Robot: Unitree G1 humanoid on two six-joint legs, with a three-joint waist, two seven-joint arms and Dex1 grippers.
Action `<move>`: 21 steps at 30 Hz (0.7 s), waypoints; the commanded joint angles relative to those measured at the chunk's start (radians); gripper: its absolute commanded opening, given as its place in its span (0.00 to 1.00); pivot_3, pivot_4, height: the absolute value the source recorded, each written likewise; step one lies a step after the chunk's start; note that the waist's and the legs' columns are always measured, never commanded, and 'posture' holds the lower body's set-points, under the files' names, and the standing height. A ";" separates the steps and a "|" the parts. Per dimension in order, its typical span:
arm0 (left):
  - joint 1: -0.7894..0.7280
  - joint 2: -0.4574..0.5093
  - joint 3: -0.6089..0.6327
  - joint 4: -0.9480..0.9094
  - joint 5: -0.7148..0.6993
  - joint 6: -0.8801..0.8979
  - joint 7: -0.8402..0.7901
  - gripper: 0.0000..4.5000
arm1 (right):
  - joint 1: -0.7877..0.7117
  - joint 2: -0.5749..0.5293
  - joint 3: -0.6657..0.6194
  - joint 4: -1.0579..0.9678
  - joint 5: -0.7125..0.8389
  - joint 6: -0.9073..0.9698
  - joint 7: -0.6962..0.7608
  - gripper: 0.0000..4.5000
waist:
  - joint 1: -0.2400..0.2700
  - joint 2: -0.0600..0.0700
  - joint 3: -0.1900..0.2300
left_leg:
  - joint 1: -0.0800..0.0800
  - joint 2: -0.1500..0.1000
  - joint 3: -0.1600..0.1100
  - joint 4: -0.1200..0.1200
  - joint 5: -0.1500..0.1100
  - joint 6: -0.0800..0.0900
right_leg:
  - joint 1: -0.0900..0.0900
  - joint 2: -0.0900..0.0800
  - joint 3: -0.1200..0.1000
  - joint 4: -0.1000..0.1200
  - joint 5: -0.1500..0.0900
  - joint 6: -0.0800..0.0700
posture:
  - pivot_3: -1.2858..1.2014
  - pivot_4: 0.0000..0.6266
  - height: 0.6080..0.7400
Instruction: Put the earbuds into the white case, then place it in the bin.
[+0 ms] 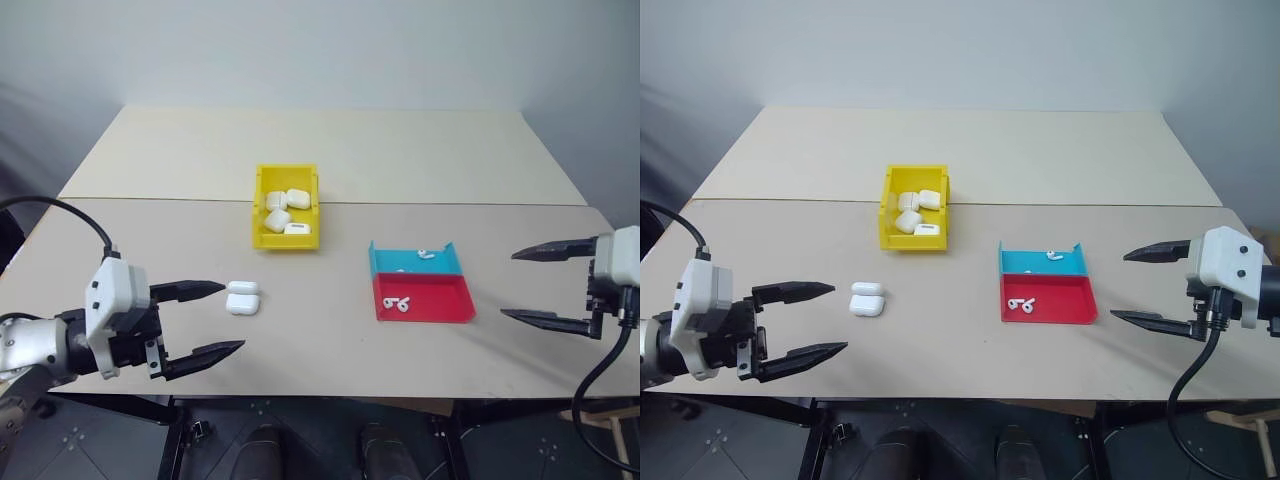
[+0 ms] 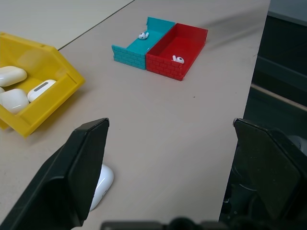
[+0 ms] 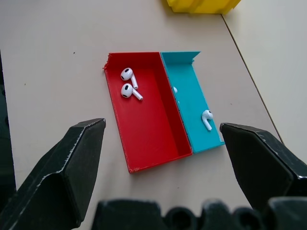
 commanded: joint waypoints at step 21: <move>0.008 -0.003 0.047 -0.128 0.000 0.087 0.231 1.00 | -0.148 -0.017 0.091 0.081 -0.001 -0.037 0.021 0.99 | 0.000 0.000 0.000 | 0.000 0.000 0.000 0.000 0.000 0.000 | 0.000 0.000 0.000 0.000 0.000 0.000 | 0.52 0.24 1.00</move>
